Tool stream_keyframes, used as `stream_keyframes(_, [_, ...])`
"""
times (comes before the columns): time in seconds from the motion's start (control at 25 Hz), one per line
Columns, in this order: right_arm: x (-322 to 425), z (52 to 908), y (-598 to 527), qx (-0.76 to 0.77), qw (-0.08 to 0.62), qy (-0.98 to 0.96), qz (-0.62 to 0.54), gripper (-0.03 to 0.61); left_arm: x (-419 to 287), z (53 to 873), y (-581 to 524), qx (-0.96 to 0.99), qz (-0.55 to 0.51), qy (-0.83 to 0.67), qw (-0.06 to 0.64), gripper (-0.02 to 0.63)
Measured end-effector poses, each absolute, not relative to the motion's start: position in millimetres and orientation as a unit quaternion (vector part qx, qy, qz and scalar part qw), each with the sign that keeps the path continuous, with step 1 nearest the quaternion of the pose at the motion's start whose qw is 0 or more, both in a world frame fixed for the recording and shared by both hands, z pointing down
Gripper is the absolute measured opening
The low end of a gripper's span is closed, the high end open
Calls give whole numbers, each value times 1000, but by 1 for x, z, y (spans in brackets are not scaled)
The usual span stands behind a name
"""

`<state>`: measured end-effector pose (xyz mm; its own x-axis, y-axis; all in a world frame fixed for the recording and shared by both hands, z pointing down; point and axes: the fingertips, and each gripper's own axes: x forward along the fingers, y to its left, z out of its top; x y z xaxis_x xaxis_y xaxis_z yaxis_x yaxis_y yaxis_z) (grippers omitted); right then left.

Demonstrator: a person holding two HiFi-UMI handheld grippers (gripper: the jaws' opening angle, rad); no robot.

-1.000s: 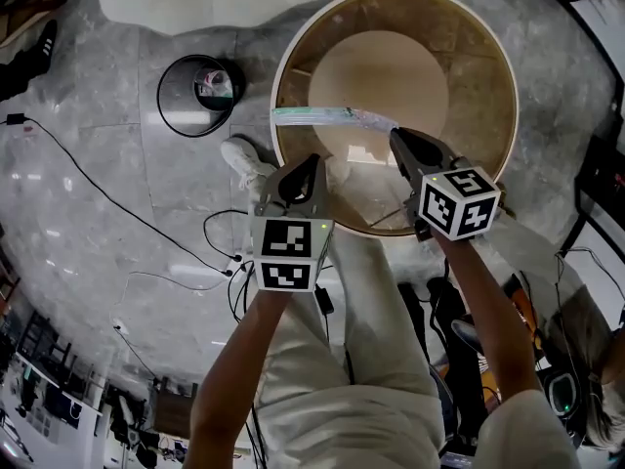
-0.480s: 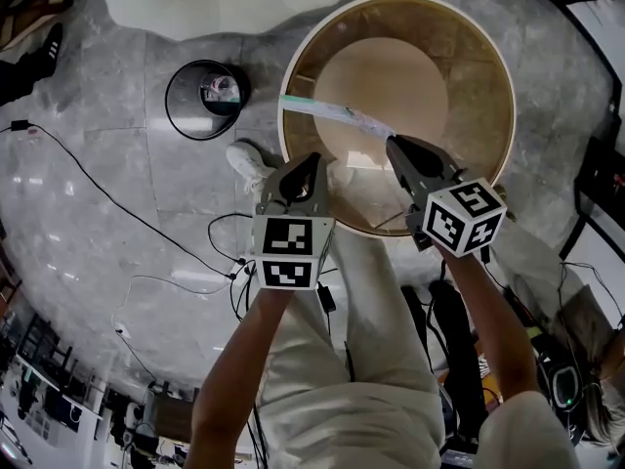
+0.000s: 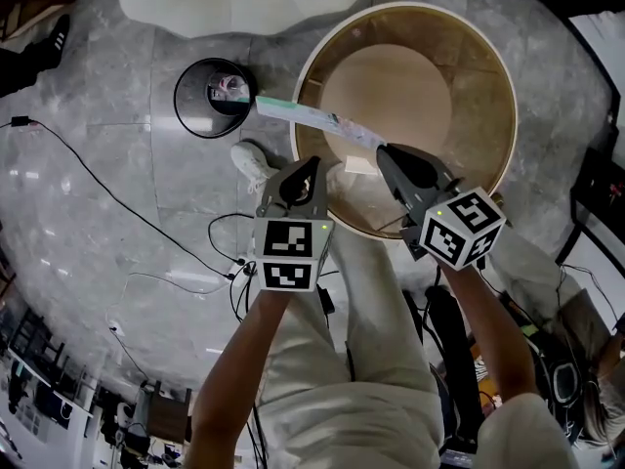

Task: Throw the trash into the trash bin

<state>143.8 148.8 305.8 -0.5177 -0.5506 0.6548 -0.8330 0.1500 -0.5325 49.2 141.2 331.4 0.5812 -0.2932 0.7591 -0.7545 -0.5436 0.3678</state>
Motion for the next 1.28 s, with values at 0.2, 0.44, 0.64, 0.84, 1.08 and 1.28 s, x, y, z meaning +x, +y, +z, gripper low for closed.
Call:
stream_keyframes(0.2, [124, 308, 142, 452, 161, -751, 454, 35, 36, 332, 137, 812, 320, -332, 357, 2])
stream_keyframes(0.44, [100, 311, 128, 435, 172, -758, 455, 35, 13, 333, 126, 804, 314, -350, 365, 2])
stream_keyframes(0.64, [73, 319, 118, 417, 183, -764, 456, 35, -10, 340, 118, 794, 306, -365, 377, 2])
stream_keyframes(0.84, [51, 326, 106, 402, 195, -768, 460, 35, -33, 345, 110, 784, 302, -380, 388, 2])
stream_keyframes(1.08, [24, 337, 88, 389, 209, -771, 459, 35, -61, 353, 98, 772, 296, -395, 399, 2])
stream_keyframes(1.28, [3, 349, 71, 385, 224, -767, 461, 35, -83, 360, 85, 762, 290, -409, 410, 2])
